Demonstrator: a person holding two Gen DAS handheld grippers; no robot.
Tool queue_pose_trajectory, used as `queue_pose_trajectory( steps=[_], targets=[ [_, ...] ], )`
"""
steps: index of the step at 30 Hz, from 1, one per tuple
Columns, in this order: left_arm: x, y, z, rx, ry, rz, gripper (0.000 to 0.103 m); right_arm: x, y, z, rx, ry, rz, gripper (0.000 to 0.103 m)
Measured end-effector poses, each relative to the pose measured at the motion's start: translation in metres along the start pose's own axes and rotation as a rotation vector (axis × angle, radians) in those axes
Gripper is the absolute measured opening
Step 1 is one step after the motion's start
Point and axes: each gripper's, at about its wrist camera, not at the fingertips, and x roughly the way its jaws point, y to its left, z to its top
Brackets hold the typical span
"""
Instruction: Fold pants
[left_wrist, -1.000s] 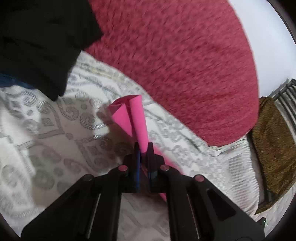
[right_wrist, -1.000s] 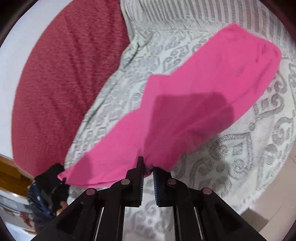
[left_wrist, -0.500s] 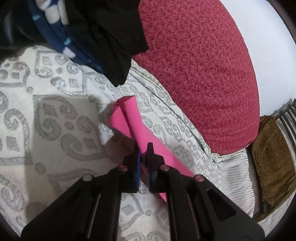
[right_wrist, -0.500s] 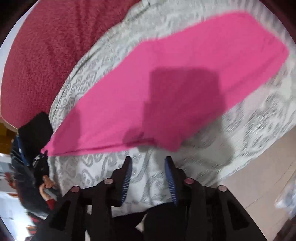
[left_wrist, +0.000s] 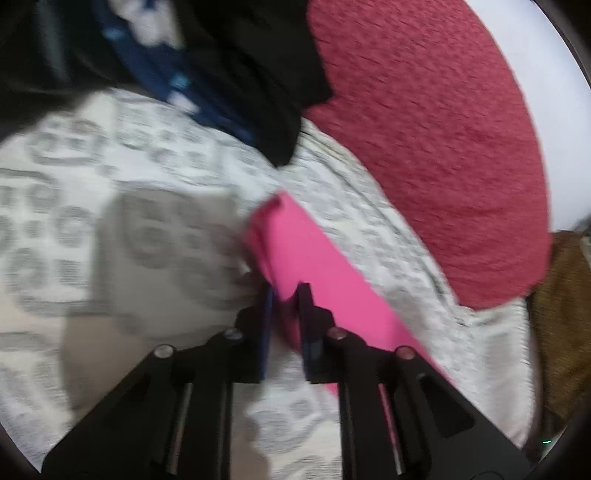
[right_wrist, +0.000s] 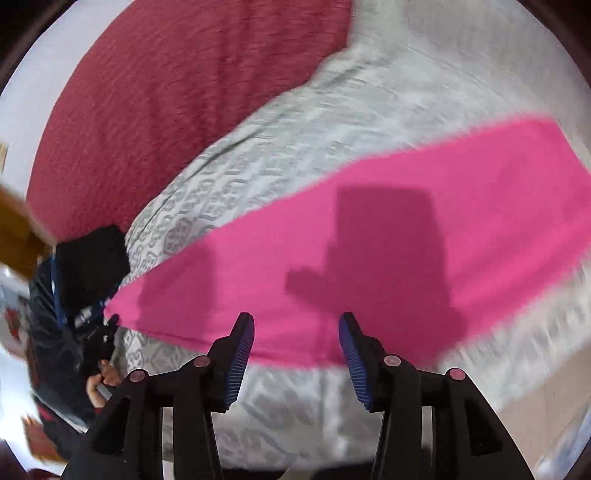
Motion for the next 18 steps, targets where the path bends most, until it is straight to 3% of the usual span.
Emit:
queue_pose_trajectory(
  steps=[1, 2, 6, 12, 18],
  targets=[
    [-0.004, 0.004, 0.001, -0.015, -0.013, 0.032, 0.041, 0.01, 0.019, 0.009, -0.064, 0.0, 0.003, 0.049],
    [-0.008, 0.007, 0.001, -0.031, -0.023, 0.032, 0.044, 0.018, 0.037, 0.015, -0.124, 0.007, 0.013, 0.051],
    [-0.012, 0.016, 0.006, -0.072, -0.023, 0.011, 0.045, 0.077, 0.123, 0.035, -0.346, 0.091, 0.123, 0.056],
    [0.012, -0.006, 0.016, 0.062, 0.027, 0.06, 0.046, 0.178, 0.246, 0.022, -0.575, 0.235, 0.159, 0.056],
    [0.012, 0.005, 0.018, 0.009, 0.03, -0.023, 0.047, 0.221, 0.323, -0.005, -0.811, 0.267, 0.134, 0.056]
  ],
)
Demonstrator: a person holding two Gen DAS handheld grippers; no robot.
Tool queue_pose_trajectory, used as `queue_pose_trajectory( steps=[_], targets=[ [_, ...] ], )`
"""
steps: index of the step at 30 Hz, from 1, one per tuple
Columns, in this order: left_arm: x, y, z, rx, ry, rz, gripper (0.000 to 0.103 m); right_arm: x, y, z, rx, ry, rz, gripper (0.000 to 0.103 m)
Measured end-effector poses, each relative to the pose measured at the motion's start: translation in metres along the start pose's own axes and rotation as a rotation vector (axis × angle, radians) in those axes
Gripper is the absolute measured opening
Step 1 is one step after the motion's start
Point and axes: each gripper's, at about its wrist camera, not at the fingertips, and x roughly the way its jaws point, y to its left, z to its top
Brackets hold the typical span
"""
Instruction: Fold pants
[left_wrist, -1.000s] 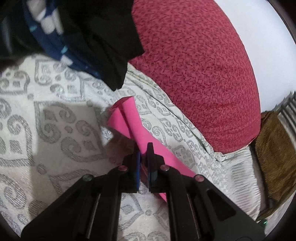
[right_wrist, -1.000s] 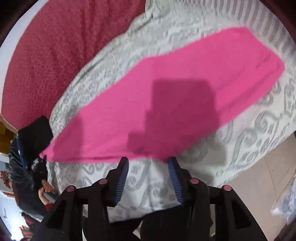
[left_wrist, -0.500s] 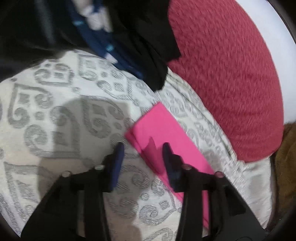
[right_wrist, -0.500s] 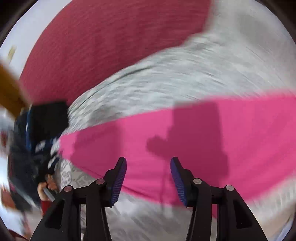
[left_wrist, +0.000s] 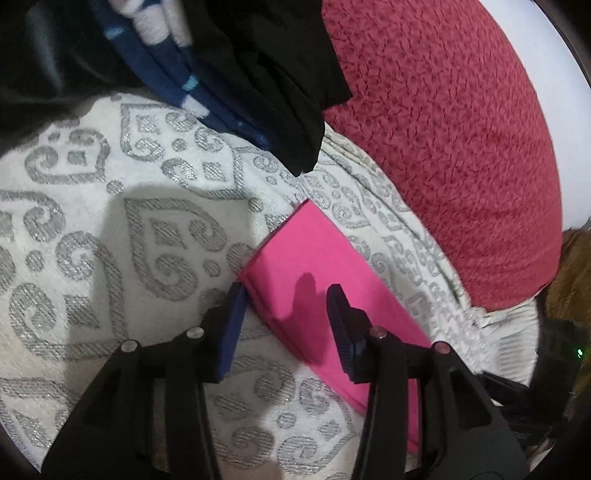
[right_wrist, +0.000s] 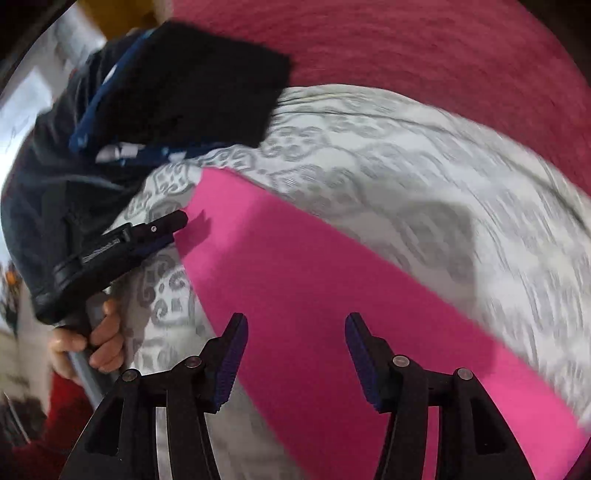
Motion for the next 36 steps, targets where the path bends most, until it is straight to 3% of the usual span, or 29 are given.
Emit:
queue_pose_trajectory(
  steps=[4, 8, 15, 20, 21, 23, 24, 25, 28, 31, 34, 35, 36],
  targets=[
    [0.002, -0.005, -0.001, 0.028, 0.007, 0.0, 0.051, 0.02, 0.021, 0.044, -0.118, -0.037, -0.03, 0.056],
    [0.002, -0.006, -0.002, 0.036, 0.005, -0.011, 0.051, 0.05, 0.029, 0.088, -0.171, -0.022, 0.024, 0.056],
    [-0.001, -0.007, -0.004, 0.054, 0.003, -0.031, 0.051, 0.084, 0.05, 0.122, -0.243, 0.028, 0.169, 0.056],
    [-0.001, -0.008, -0.004, 0.061, 0.008, -0.041, 0.051, 0.102, 0.061, 0.13, -0.275, 0.055, 0.145, 0.057],
    [-0.001, -0.008, -0.004, 0.064, 0.007, -0.049, 0.051, 0.104, 0.063, 0.132, -0.278, 0.046, 0.14, 0.046],
    [-0.005, -0.01, -0.006, 0.077, -0.01, -0.088, 0.036, 0.102, 0.064, 0.134, -0.275, 0.012, 0.162, 0.004],
    [-0.008, -0.012, -0.006, 0.085, -0.019, -0.116, 0.015, 0.099, 0.063, 0.135, -0.262, -0.011, 0.18, 0.002],
    [-0.011, -0.013, -0.007, 0.099, -0.029, -0.158, 0.006, 0.092, 0.062, 0.135, -0.256, -0.048, 0.194, 0.002],
    [-0.024, -0.021, -0.011, 0.144, -0.089, -0.209, 0.006, 0.079, 0.058, 0.139, -0.237, -0.101, 0.205, 0.002],
    [-0.023, -0.023, -0.012, 0.154, -0.088, -0.201, 0.006, 0.084, 0.059, 0.141, -0.278, -0.053, 0.173, 0.006],
    [-0.014, -0.014, -0.009, 0.093, -0.054, -0.146, 0.009, 0.095, 0.063, 0.137, -0.319, 0.016, 0.141, 0.029],
    [-0.013, -0.011, -0.008, 0.076, -0.052, -0.131, 0.014, 0.098, 0.063, 0.136, -0.326, 0.026, 0.131, 0.04],
    [-0.012, -0.008, -0.007, 0.055, -0.053, -0.107, 0.027, 0.1, 0.064, 0.136, -0.335, 0.028, 0.127, 0.05]
  ],
)
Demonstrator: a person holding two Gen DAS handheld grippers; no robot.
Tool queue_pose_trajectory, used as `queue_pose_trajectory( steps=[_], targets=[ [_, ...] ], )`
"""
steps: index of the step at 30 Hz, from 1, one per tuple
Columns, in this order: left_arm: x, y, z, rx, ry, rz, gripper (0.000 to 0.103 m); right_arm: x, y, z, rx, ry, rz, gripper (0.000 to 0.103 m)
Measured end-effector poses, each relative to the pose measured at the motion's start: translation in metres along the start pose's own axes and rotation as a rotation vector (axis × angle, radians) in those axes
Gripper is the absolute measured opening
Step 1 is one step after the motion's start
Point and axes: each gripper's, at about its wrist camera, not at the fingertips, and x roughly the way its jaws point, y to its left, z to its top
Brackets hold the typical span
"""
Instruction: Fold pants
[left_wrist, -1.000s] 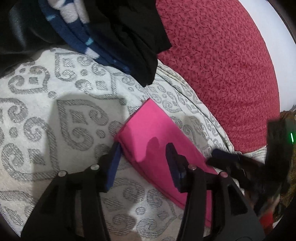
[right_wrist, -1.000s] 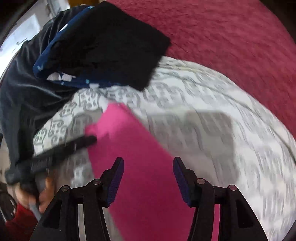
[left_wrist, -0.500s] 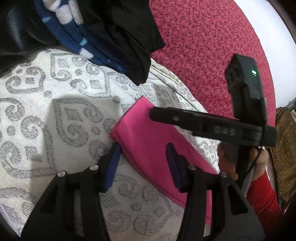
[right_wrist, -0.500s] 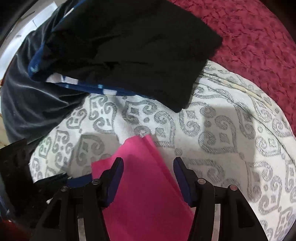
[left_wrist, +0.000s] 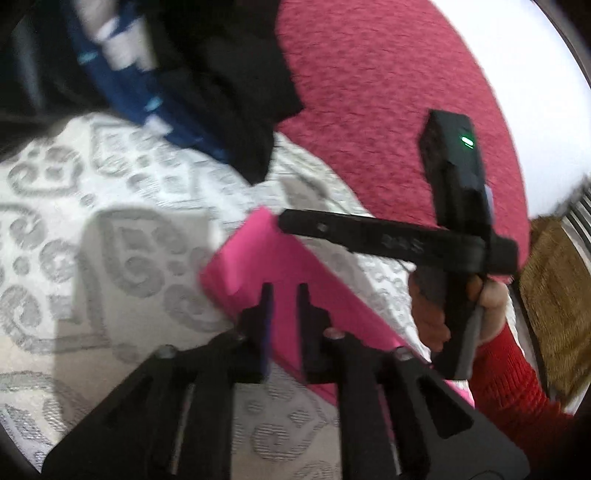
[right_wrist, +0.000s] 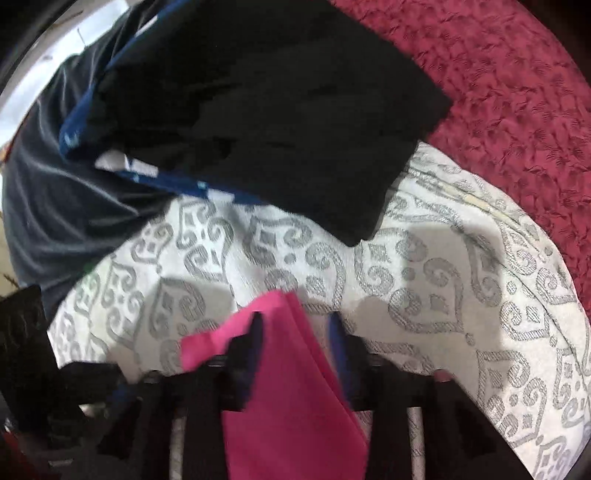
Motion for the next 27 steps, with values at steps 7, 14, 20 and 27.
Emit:
queue_pose_trajectory(
  steps=[7, 14, 20, 27],
  targets=[
    [0.014, -0.007, -0.002, 0.036, 0.048, -0.035, 0.039, 0.009, 0.011, 0.001, -0.034, 0.001, 0.045, 0.003],
    [0.012, -0.021, -0.009, 0.105, 0.057, -0.113, 0.031, -0.022, -0.006, 0.007, 0.026, -0.11, 0.037, 0.003],
    [0.016, -0.001, -0.005, -0.004, 0.057, -0.041, 0.038, 0.001, -0.016, 0.008, 0.057, -0.041, 0.052, 0.004],
    [0.033, -0.006, 0.002, -0.021, 0.075, 0.006, 0.053, 0.0, -0.005, 0.008, 0.024, -0.033, 0.027, 0.006]
  ],
)
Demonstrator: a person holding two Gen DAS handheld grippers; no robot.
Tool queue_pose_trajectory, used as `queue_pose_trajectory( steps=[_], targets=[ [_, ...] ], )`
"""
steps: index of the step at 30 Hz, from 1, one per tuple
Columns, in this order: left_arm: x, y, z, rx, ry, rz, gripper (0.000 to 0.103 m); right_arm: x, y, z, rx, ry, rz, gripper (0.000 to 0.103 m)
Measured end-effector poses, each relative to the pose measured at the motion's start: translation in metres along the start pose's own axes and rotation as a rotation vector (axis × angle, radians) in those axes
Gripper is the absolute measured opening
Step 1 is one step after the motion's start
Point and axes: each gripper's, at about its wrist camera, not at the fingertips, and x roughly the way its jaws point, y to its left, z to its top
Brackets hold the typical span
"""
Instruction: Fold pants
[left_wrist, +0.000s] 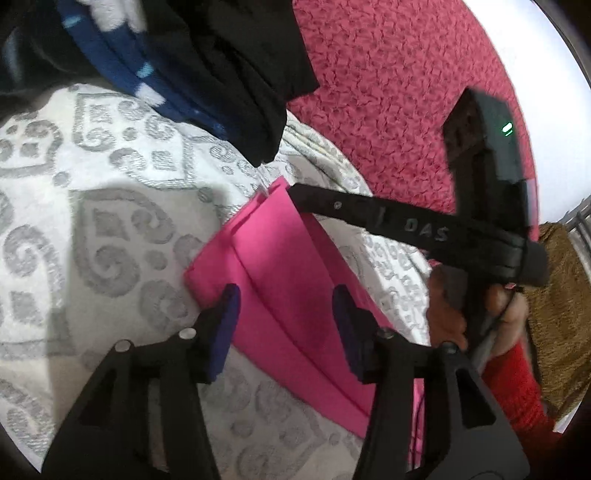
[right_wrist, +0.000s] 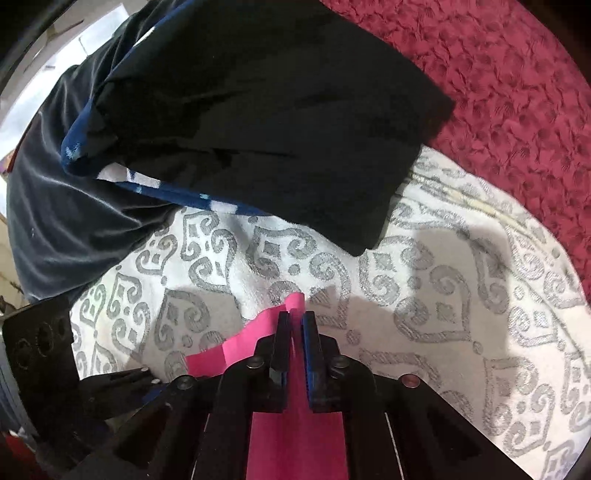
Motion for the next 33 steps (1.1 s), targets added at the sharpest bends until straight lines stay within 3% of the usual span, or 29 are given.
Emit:
queue_pose_trajectory(
  steps=[5, 6, 7, 8, 10, 12, 15, 17, 20, 21, 25, 29, 31, 32, 33],
  targets=[
    [0.013, -0.001, 0.008, -0.006, 0.014, -0.003, 0.052, -0.008, -0.007, 0.002, 0.041, -0.027, 0.003, 0.006],
    [0.015, -0.001, 0.008, -0.006, 0.015, -0.004, 0.038, -0.008, -0.008, 0.003, 0.044, -0.029, 0.007, 0.006],
    [0.018, 0.002, 0.009, -0.014, 0.034, -0.03, 0.006, -0.009, -0.008, 0.003, 0.044, -0.03, 0.014, 0.006],
    [0.022, 0.002, 0.009, -0.017, 0.053, -0.052, 0.007, -0.009, -0.008, 0.003, 0.041, -0.031, 0.018, 0.006],
    [0.011, -0.001, 0.009, 0.004, 0.006, -0.073, 0.006, -0.011, -0.009, 0.002, 0.038, -0.029, 0.023, 0.008],
    [-0.004, -0.014, 0.005, 0.071, -0.062, -0.067, 0.006, -0.013, -0.013, 0.001, 0.056, -0.018, 0.034, 0.025],
    [-0.04, -0.036, -0.012, 0.205, -0.184, -0.056, 0.006, -0.018, -0.011, -0.003, 0.05, -0.034, 0.046, 0.04],
    [-0.051, -0.039, -0.018, 0.229, -0.22, -0.054, 0.007, -0.019, -0.008, -0.007, 0.027, -0.033, 0.05, 0.045],
    [-0.036, -0.022, -0.009, 0.138, -0.154, 0.026, 0.008, -0.008, -0.008, -0.007, 0.043, 0.003, 0.019, 0.045],
    [-0.028, -0.006, -0.005, 0.057, -0.103, 0.052, 0.008, -0.005, -0.009, -0.007, 0.048, 0.009, 0.007, 0.045],
    [-0.018, 0.038, 0.003, -0.179, -0.016, 0.007, 0.008, -0.001, -0.012, -0.009, 0.085, 0.027, 0.047, 0.045],
    [-0.022, 0.027, 0.002, -0.101, -0.035, 0.051, 0.01, -0.007, -0.005, -0.015, 0.034, 0.029, 0.054, 0.045],
    [-0.021, 0.018, -0.001, -0.051, -0.016, 0.062, 0.024, -0.009, -0.002, -0.017, 0.014, 0.031, 0.078, 0.045],
    [-0.019, 0.016, 0.0, -0.039, -0.008, 0.064, 0.025, -0.008, 0.0, -0.018, 0.005, 0.034, 0.083, 0.045],
    [-0.018, 0.015, 0.001, -0.03, -0.004, 0.068, 0.025, -0.006, 0.003, -0.02, -0.01, 0.041, 0.075, 0.037]
  ],
)
